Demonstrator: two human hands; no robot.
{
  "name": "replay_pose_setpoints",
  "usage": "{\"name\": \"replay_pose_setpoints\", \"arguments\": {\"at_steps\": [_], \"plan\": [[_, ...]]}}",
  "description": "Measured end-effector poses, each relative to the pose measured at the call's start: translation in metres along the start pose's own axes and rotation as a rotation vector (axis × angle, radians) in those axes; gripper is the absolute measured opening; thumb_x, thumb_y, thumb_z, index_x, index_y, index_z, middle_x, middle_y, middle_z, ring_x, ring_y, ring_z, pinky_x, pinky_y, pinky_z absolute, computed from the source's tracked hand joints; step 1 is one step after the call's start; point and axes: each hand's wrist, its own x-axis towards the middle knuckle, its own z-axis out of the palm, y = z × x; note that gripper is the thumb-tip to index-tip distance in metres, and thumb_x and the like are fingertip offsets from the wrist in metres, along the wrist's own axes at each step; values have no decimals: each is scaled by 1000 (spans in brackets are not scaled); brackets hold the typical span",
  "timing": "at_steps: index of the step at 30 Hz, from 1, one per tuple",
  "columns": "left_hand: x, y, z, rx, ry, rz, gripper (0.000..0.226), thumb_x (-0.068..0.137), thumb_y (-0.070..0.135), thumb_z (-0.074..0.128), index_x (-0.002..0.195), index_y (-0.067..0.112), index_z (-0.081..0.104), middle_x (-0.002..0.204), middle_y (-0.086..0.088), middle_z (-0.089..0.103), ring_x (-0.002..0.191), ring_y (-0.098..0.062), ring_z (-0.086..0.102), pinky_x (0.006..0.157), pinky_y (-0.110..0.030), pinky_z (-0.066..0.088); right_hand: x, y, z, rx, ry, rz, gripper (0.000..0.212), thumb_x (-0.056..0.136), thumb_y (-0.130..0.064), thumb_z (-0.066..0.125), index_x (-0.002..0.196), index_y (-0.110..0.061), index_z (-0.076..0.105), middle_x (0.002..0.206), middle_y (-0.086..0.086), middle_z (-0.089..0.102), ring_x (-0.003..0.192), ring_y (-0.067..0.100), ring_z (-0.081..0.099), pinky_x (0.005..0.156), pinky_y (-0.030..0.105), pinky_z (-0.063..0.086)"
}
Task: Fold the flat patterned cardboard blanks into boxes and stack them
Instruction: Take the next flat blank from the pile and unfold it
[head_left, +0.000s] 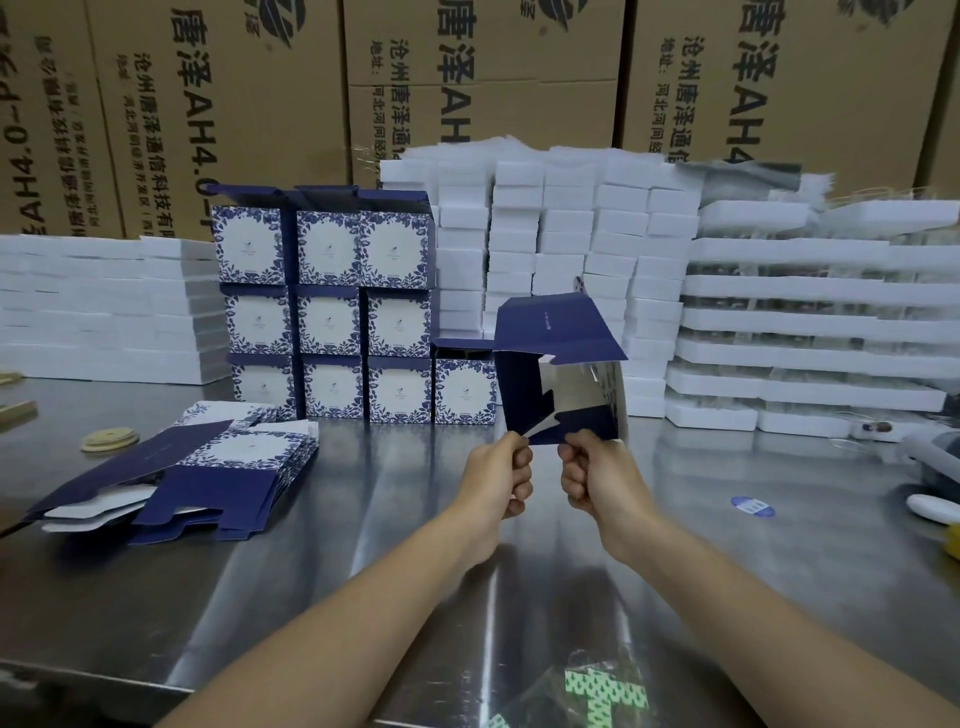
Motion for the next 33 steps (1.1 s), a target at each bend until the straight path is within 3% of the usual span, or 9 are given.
{"name": "replay_pose_setpoints", "arguments": {"at_steps": [5, 12, 20, 24, 28, 33], "plan": [[0, 0, -1, -48, -61, -34, 39, 100, 34, 51, 64, 25, 40, 56, 6, 31, 48, -12, 35, 49, -25, 26, -3, -1, 1, -7, -54, -11, 30, 104, -20, 49, 76, -12, 54, 53, -3, 37, 46, 13, 33, 47, 23, 29], [0, 1, 1, -89, -48, 15, 38, 103, 21, 40, 66, 27, 31, 58, 6, 27, 51, -12, 28, 52, -26, 21, -9, -4, 4, -45, -99, 29, 31, 104, -28, 54, 76, -14, 56, 56, 0, 41, 48, 15, 39, 53, 25, 34], [-2, 0, 1, -81, -43, -16, 46, 103, 30, 47, 58, 27, 35, 56, 6, 29, 48, -13, 31, 53, -27, 24, -5, -3, 3, 0, -52, -5, 34, 105, -19, 43, 72, -15, 50, 56, -2, 34, 48, 13, 29, 49, 25, 24], [-2, 0, 1, -99, -78, -31, 46, 103, 37, 48, 59, 26, 37, 57, 5, 29, 48, -14, 33, 55, -29, 27, -4, -1, 3, 11, -119, 19, 37, 107, -22, 44, 72, -15, 54, 56, -1, 37, 49, 13, 33, 46, 22, 31], [-2, 0, 2, -145, -67, -9, 45, 106, 29, 41, 60, 28, 35, 54, 6, 29, 48, -12, 29, 55, -29, 26, -6, 1, 5, -29, -171, 23, 39, 107, -28, 48, 70, -17, 55, 57, 0, 38, 49, 15, 36, 49, 22, 35], [-3, 3, 1, -145, -46, -11, 43, 107, 25, 38, 64, 27, 32, 55, 6, 27, 49, -12, 27, 55, -29, 19, -2, 2, 4, 7, -58, 25, 34, 106, -30, 52, 75, -15, 57, 55, 0, 40, 47, 14, 38, 49, 24, 34]]}}
